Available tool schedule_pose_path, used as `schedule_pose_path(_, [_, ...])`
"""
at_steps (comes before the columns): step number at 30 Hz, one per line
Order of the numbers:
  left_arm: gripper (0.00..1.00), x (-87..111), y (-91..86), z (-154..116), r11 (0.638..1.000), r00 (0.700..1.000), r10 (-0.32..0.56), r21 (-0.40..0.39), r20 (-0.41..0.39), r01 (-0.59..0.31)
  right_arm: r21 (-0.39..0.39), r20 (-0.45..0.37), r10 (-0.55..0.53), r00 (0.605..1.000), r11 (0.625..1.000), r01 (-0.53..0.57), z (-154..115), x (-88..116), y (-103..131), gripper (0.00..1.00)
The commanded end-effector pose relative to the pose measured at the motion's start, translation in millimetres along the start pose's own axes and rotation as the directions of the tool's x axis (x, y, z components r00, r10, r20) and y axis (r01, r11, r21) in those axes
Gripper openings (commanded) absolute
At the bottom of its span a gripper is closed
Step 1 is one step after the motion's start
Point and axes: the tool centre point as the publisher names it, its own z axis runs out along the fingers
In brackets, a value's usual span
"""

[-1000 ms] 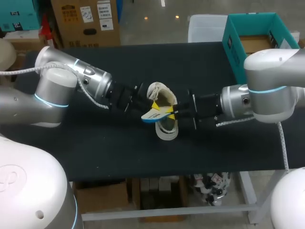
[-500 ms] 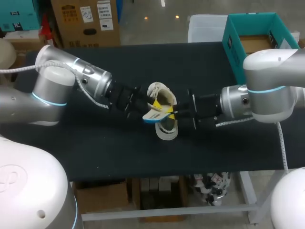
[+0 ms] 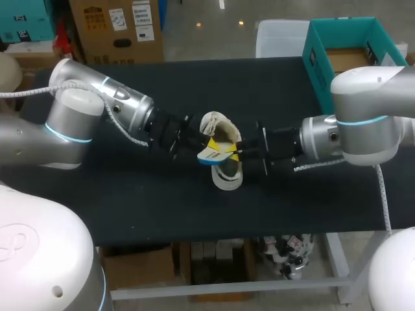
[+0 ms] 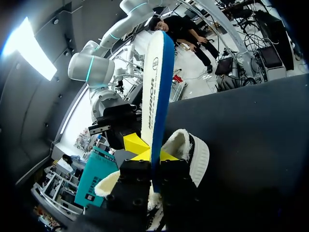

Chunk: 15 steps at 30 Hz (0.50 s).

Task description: Open the shoe tongue, take the insole out of the shoe, put the insole back into the shoe, and pack the shoe into the shoebox

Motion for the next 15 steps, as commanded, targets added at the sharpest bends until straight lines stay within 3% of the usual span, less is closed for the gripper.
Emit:
schedule_pose_path(1, [0.0, 1.3, 15.0, 2, 1.0, 1.0, -0.011, 0.014, 0.002, 0.011, 0.022, 0.01, 0.005, 1.0, 1.0, -0.005, 11, 4, 14, 0.0])
schedule_pose_path(9, [0.0, 2.3, 30.1, 2, 0.999, 0.999, -0.036, 0.01, -0.003, 0.036, 0.025, 0.016, 0.022, 1.0, 0.999, -0.022, 15, 5, 23, 0.0])
schedule_pose_path(15, [0.0, 3.9, 31.8, 4, 0.999, 0.999, -0.042, 0.014, -0.003, 0.042, 0.016, 0.011, 0.026, 1.0, 1.0, -0.026, 10, 3, 19, 0.0])
